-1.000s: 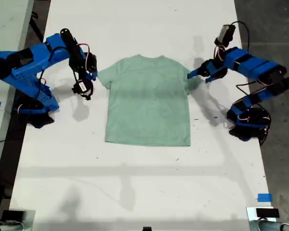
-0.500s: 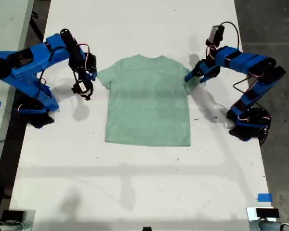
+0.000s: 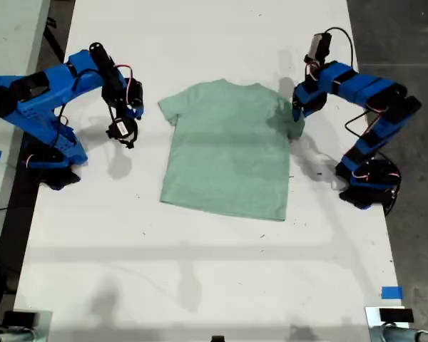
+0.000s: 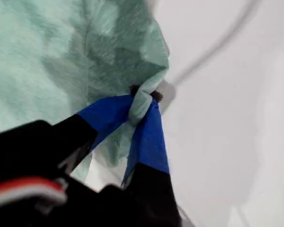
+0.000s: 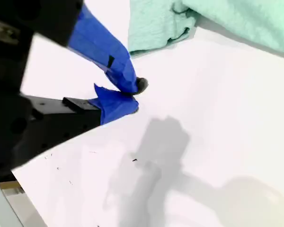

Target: Fold tshirt

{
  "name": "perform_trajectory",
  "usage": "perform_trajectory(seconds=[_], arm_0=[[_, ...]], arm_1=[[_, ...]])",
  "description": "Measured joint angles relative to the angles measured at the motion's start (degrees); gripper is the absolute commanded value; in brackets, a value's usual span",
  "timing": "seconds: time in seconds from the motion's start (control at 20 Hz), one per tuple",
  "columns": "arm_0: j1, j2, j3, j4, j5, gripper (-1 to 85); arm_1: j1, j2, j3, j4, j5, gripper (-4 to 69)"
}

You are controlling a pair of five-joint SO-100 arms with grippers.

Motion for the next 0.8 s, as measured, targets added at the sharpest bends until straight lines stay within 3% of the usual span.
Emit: perform_trajectory(seconds=[0.3,0.5,0.8], arm_0=[[0.0,0.0,0.2,0.0,0.0,0.0],[0.0,0.0,0.2,0.0,0.0,0.0],[0.0,0.8,0.2,1.4,0.0,0.0]], arm_1=[[-7.8,2.5,-16.7,9.3,4.7,-2.1],[-14.2,-0.8,-27.4,8.7,10.5,-2.1],[-22.8,-20.0,-44.9,2.1,15.4,-2.1]])
